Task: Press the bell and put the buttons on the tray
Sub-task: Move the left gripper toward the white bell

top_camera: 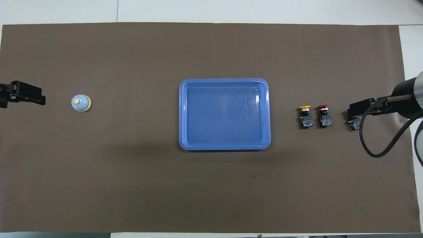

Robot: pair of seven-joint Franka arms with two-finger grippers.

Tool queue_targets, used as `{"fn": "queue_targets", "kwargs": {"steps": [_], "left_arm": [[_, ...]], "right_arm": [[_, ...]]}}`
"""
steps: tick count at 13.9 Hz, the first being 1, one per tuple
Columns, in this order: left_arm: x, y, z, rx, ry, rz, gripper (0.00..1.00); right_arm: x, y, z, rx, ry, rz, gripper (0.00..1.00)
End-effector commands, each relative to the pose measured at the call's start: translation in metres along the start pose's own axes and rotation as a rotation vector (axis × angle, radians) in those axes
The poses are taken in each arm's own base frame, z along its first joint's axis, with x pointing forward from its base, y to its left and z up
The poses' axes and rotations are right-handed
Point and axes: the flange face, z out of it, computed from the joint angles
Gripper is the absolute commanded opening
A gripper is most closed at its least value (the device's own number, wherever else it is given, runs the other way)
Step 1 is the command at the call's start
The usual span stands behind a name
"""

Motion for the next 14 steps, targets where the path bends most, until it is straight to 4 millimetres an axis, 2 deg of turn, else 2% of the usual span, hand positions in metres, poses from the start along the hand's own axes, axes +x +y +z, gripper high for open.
{"fn": "queue_targets", "kwargs": {"steps": [1, 3, 6, 7, 8, 11, 13, 14], "left_arm": [[0.001, -0.001, -0.003, -0.001, -0.001, -0.012, 1.00], [0.000, -0.002, -0.002, -0.001, -0.001, -0.010, 1.00], [-0.003, -0.007, 0.014, -0.001, 0.028, -0.045, 1.00], [-0.002, -0.011, 0.014, -0.002, 0.041, -0.069, 0.78], [-0.003, -0.027, 0.017, -0.002, 0.028, -0.097, 0.01], [0.006, -0.033, 0.036, 0.000, 0.020, -0.096, 0.00], [0.019, -0.037, 0.058, 0.002, 0.026, -0.087, 0.00], [0.025, -0.047, 0.073, 0.002, 0.023, -0.093, 0.00]], "right_arm": [[-0.006, 0.002, -0.002, -0.010, -0.004, 0.012, 1.00], [-0.006, 0.002, -0.002, -0.010, -0.004, 0.012, 1.00], [-0.006, 0.002, -0.002, -0.010, -0.004, 0.012, 1.00], [-0.006, 0.002, -0.002, -0.010, -0.004, 0.012, 1.00], [-0.006, 0.002, -0.002, -0.010, -0.004, 0.012, 1.00], [-0.006, 0.002, -0.002, -0.010, -0.004, 0.012, 1.00], [-0.006, 0.002, -0.002, -0.010, -0.005, 0.012, 1.00], [-0.006, 0.002, -0.002, -0.010, -0.004, 0.012, 1.00]]}}
